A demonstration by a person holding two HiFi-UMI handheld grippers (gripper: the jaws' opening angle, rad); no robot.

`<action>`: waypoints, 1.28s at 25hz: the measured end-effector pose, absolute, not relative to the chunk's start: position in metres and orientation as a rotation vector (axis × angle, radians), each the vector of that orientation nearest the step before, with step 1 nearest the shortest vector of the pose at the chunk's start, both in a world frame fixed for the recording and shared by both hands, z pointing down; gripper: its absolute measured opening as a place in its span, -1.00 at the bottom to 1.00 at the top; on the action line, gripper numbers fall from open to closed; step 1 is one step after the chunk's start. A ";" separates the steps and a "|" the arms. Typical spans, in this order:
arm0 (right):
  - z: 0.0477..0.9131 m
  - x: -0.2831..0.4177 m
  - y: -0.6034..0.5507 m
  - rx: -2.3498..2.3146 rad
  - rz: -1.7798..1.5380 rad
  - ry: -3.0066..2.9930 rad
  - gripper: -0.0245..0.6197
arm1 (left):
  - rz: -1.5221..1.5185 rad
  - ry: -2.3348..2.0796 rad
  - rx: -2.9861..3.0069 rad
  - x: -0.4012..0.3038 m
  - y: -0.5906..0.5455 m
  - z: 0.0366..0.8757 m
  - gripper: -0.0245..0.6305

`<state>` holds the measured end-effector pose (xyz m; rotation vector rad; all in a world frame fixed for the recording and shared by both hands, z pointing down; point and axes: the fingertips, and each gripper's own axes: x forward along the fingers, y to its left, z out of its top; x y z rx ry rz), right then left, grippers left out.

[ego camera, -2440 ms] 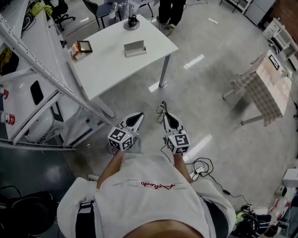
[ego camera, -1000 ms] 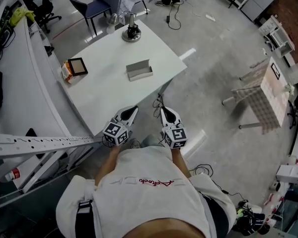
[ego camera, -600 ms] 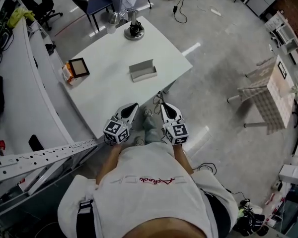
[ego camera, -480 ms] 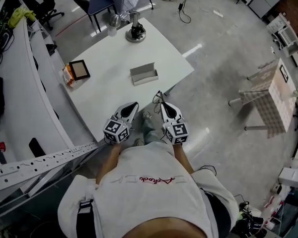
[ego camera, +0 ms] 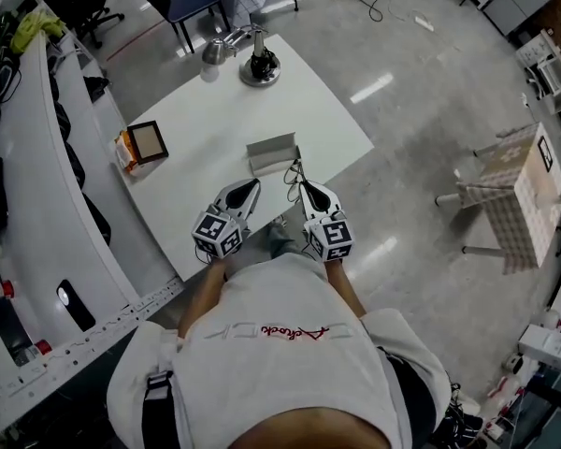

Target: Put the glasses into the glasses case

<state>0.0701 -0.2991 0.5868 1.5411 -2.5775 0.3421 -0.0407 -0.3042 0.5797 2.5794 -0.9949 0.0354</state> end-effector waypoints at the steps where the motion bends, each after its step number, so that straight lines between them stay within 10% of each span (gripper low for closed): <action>1: 0.588 0.069 -0.304 1.530 0.348 -2.581 -0.88 | 0.038 -1.005 2.573 -0.042 -0.309 0.580 -0.85; 32: 0.700 0.008 -0.382 0.612 0.095 -2.410 -0.88 | 0.028 -1.275 2.284 -0.094 -0.380 0.623 -0.85</action>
